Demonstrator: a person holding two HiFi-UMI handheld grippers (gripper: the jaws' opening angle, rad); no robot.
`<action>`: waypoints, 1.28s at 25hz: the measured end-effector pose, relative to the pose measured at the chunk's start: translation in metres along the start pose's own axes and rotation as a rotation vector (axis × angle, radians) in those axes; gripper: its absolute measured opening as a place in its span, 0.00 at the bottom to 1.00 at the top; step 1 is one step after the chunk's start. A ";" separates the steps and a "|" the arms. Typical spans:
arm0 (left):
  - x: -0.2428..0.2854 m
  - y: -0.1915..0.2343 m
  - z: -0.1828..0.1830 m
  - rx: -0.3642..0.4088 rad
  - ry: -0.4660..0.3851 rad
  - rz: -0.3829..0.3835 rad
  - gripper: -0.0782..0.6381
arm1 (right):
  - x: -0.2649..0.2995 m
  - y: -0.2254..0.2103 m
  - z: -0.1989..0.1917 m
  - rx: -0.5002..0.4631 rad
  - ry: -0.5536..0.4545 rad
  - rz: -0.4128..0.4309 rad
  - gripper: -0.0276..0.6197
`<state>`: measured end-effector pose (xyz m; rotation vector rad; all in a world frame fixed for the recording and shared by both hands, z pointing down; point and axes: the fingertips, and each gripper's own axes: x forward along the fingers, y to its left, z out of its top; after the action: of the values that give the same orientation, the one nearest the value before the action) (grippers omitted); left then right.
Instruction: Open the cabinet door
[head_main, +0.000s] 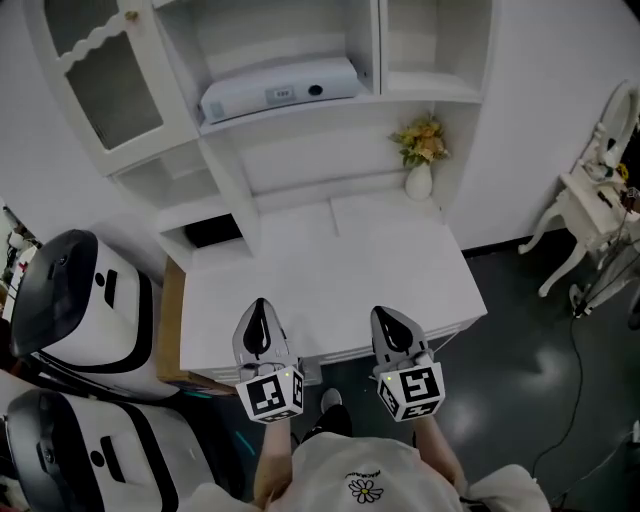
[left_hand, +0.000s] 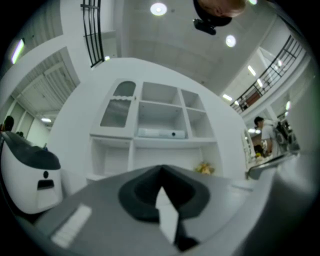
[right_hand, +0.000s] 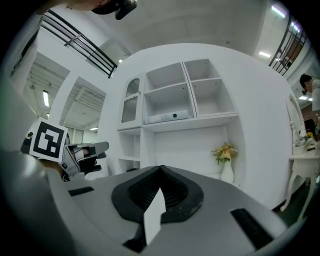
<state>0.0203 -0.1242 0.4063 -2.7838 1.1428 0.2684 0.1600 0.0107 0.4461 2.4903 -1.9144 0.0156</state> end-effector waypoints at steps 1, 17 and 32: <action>0.012 0.002 0.001 0.008 -0.003 -0.015 0.12 | 0.013 -0.001 0.002 0.002 -0.001 -0.002 0.04; 0.139 0.071 -0.011 0.030 -0.032 -0.057 0.12 | 0.187 0.020 0.023 -0.036 -0.012 0.047 0.04; 0.166 0.059 -0.024 0.056 -0.001 0.063 0.12 | 0.221 -0.006 0.044 0.003 -0.080 0.139 0.04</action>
<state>0.0975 -0.2834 0.3923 -2.7027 1.2203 0.2394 0.2232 -0.2016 0.4036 2.3896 -2.1158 -0.0825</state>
